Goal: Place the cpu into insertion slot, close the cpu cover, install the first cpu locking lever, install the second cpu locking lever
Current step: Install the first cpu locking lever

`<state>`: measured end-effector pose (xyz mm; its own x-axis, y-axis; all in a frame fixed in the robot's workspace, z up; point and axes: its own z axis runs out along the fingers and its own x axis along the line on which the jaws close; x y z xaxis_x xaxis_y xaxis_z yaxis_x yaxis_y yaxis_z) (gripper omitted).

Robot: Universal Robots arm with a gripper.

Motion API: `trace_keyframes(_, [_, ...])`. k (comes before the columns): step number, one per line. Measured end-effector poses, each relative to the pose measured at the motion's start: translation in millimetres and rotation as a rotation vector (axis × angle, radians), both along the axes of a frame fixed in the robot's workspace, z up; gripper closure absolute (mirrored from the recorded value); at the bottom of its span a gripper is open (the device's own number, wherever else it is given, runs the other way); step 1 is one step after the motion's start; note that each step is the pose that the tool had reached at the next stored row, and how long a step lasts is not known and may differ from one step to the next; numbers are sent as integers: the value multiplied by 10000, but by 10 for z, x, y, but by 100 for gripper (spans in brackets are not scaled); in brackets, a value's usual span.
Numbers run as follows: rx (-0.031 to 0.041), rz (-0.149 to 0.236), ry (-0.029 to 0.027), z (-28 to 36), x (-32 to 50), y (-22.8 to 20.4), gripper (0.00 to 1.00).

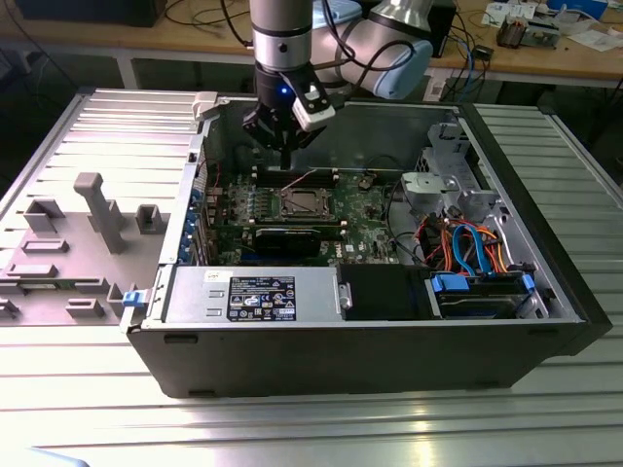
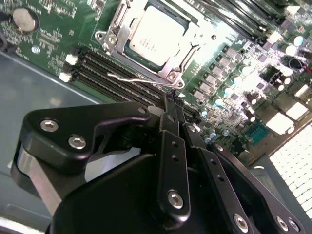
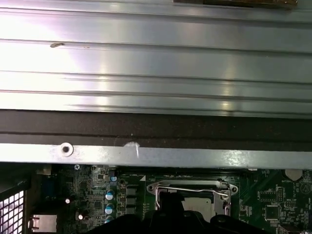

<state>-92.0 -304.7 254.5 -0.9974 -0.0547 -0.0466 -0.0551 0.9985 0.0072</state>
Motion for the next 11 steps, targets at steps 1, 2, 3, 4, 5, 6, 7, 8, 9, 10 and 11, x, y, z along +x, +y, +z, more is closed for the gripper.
trace_keyframes(1, [0, 22, 1, -2, 9, 1, 89])
trace_keyframes(2, [1, 22, 0, -5, 16, 2, 89])
trace_keyframes(3, [2, 21, 0, -8, 22, 2, 89])
trace_keyframes(4, [0, 21, 1, -9, 26, 3, 89])
trace_keyframes(5, [-1, 20, 1, -11, 28, 3, 89])
trace_keyframes(6, [-2, 20, 2, -12, 28, 3, 89])
trace_keyframes(7, [-2, 20, 2, -12, 28, 3, 89])
trace_keyframes(8, [0, 21, 1, -24, 29, 3, 89])
trace_keyframes(9, [0, 21, 1, -35, 29, 3, 89])
trace_keyframes(10, [0, 21, 1, -35, 29, 3, 89])
trace_keyframes(11, [0, 21, 1, -35, 29, 3, 89])
